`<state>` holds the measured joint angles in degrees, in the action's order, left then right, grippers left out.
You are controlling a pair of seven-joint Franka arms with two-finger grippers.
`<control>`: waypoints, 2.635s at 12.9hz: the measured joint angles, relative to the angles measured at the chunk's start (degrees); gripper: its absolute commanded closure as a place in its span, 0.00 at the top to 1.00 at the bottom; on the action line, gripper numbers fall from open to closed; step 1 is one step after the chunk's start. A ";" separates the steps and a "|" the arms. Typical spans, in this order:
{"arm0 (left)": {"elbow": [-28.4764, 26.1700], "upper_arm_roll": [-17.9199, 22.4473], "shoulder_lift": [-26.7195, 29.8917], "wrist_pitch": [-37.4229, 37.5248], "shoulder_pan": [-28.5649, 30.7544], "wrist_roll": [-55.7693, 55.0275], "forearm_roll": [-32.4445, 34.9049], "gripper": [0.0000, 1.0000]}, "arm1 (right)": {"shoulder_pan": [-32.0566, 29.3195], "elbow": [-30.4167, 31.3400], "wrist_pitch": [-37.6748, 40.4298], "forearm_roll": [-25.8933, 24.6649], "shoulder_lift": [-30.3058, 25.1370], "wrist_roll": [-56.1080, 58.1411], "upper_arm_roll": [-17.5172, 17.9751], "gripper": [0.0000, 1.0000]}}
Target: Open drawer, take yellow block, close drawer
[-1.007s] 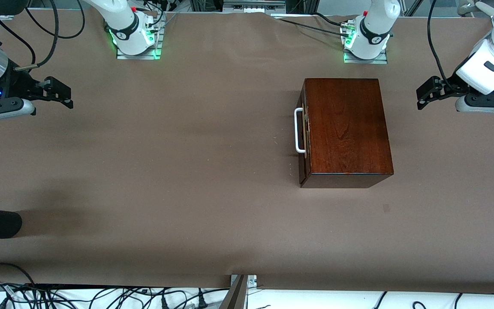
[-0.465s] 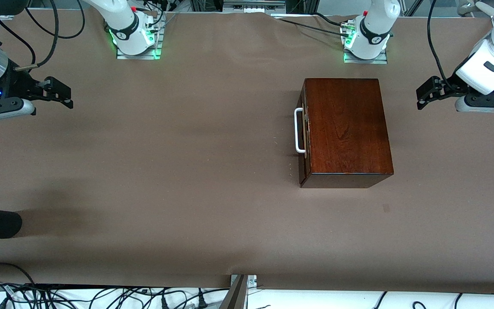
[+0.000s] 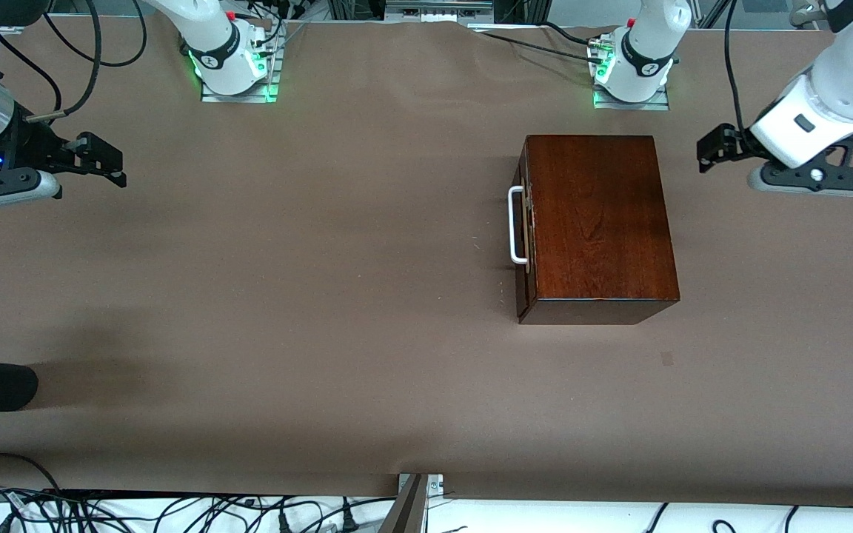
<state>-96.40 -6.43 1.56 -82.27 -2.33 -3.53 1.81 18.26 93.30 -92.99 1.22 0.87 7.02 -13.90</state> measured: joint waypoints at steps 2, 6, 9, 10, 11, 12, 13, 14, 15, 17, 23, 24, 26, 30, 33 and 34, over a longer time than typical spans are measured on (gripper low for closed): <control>-0.04 -1.92 -0.85 4.79 -0.05 0.01 -0.28 1.00 | 0.00 0.00 0.00 0.00 0.00 0.00 0.00 1.00; -0.05 -10.17 -7.12 -1.12 -0.91 -4.42 -4.18 1.00 | 0.00 -0.03 0.00 0.00 0.00 -0.01 0.00 1.00; 1.14 -17.87 -13.50 -9.20 -2.50 -16.88 -4.34 1.00 | 0.01 -0.08 0.04 0.00 0.00 -0.01 0.00 1.00; 2.45 -18.73 -15.51 -10.52 -4.49 -20.89 -4.12 1.00 | 0.01 -0.09 0.04 0.00 0.00 -0.01 0.00 1.00; 4.01 -18.95 -17.52 -11.17 -7.12 -24.61 -3.32 1.00 | 0.01 -0.09 0.05 0.00 0.00 -0.01 0.00 1.00; 5.33 -19.02 -19.54 -11.85 -9.94 -28.35 -1.62 1.00 | 0.01 -0.09 0.06 0.00 0.00 -0.01 0.00 1.00; 6.02 -19.06 -21.41 -13.40 -12.36 -32.13 0.56 1.00 | 0.01 -0.09 0.07 0.00 0.00 -0.01 0.00 1.00; 6.30 -19.07 -23.24 -15.18 -14.32 -35.85 2.83 1.00 | 0.01 -0.09 0.07 0.00 0.00 -0.01 0.00 1.00; 6.40 -19.07 -25.10 -16.41 -15.80 -38.98 4.62 1.00 | 0.02 -0.09 0.07 0.00 0.00 -0.01 0.00 1.00; 6.55 -19.05 -28.65 -18.40 -18.06 -43.56 8.81 1.00 | 0.02 -0.10 0.08 0.00 0.00 -0.01 0.00 1.00; 6.67 -18.49 -34.15 -18.87 -19.19 -47.82 16.51 1.00 | 0.01 -0.11 0.09 0.00 0.00 -0.02 0.00 1.00; 6.67 -18.29 -34.46 -18.87 -19.16 -47.82 16.59 1.00 | 0.02 -0.11 0.09 0.00 0.00 -0.02 0.00 1.00; 6.67 -18.13 -34.97 -18.85 -19.12 -47.82 16.85 1.00 | 0.02 -0.11 0.09 0.00 0.00 -0.02 0.00 1.00; 6.83 -18.33 -36.32 -18.95 -19.54 -49.26 20.75 1.00 | 0.02 -0.11 0.09 0.00 0.00 -0.02 0.00 1.00; 6.80 -18.22 -38.38 -20.27 -19.72 -50.77 21.01 1.00 | 0.03 -0.11 0.09 0.00 0.00 -0.02 0.01 1.00; 6.80 -18.21 -39.23 -21.10 -19.73 -51.70 21.05 1.00 | 0.03 -0.11 0.09 0.00 0.00 -0.02 0.01 1.00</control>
<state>-89.61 -24.64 -37.68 -103.37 -22.05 -55.23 22.86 18.29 93.19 -92.90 1.22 0.87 7.00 -13.88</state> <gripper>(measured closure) 0.000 0.000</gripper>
